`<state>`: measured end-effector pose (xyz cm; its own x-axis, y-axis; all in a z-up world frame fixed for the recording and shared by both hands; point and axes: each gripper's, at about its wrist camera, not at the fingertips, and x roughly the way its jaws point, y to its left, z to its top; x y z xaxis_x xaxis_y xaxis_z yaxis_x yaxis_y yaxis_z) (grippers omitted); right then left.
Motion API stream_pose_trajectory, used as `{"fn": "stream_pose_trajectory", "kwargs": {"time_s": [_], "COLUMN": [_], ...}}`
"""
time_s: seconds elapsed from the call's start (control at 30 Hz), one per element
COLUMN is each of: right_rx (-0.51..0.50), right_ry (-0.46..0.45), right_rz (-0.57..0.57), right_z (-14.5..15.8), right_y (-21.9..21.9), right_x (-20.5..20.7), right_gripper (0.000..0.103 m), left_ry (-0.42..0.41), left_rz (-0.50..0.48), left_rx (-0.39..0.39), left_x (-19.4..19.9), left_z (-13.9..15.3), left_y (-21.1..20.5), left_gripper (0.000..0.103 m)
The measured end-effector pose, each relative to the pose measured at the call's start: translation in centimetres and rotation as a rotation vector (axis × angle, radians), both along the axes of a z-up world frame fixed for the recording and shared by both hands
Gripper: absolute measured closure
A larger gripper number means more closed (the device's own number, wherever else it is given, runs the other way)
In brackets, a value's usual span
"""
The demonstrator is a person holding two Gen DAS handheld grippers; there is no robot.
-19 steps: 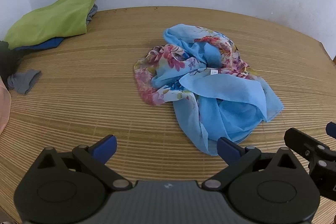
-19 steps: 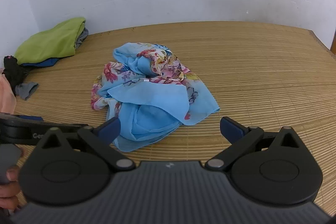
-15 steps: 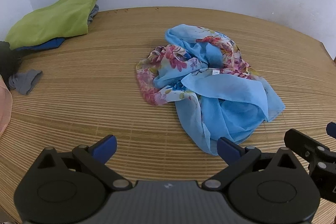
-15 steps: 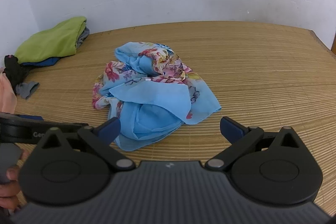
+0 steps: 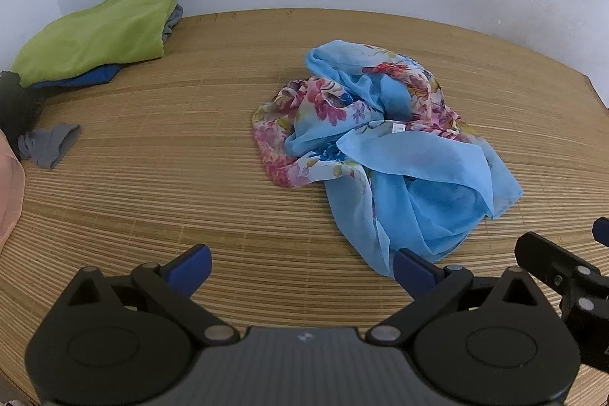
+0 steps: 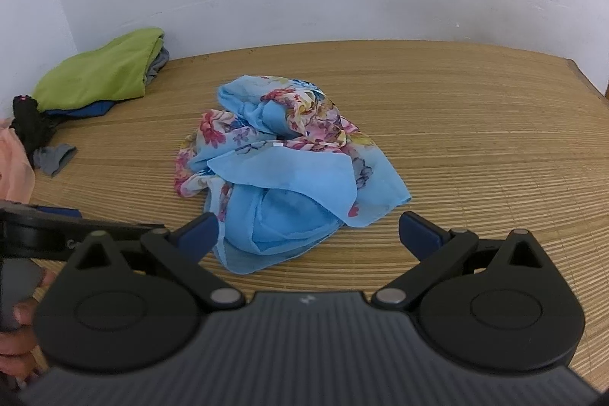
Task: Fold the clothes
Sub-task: 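Move both grippers toward the crumpled blue floral scarf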
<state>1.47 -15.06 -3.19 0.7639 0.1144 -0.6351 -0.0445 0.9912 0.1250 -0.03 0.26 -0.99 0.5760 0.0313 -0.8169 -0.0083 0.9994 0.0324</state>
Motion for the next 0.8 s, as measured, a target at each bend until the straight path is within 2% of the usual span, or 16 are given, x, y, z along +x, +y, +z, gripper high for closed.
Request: {"fn": "stream_pose_trajectory", "kwargs": {"time_s": [0.27,0.5,0.63,0.8], "right_rx": [-0.007,-0.045,-0.034,-0.072], "right_ry": [-0.019,-0.085,-0.053,-0.013], "right_rz": [0.056,0.206,0.252,0.208], "right_z": [-0.4,-1.7,-3.2,-4.2], "right_y": [0.2,0.3,0.8,2.2], "right_x": [0.7,2.8,5.9,8.8], "right_gripper": [0.000,0.000,0.003,0.003], "left_ry": [0.007,0.041,0.065,0.095], "left_rz": [0.046,0.133,0.153,0.110], "left_rx": [-0.035,0.031,0.059,0.025], "left_x": [0.7,1.5,2.6,4.9], "left_z": [-0.3,-1.8,-2.4,-3.1], "left_y": [0.7,2.1,3.4,4.1], "left_gripper": [0.000,0.000,0.000,0.000]}}
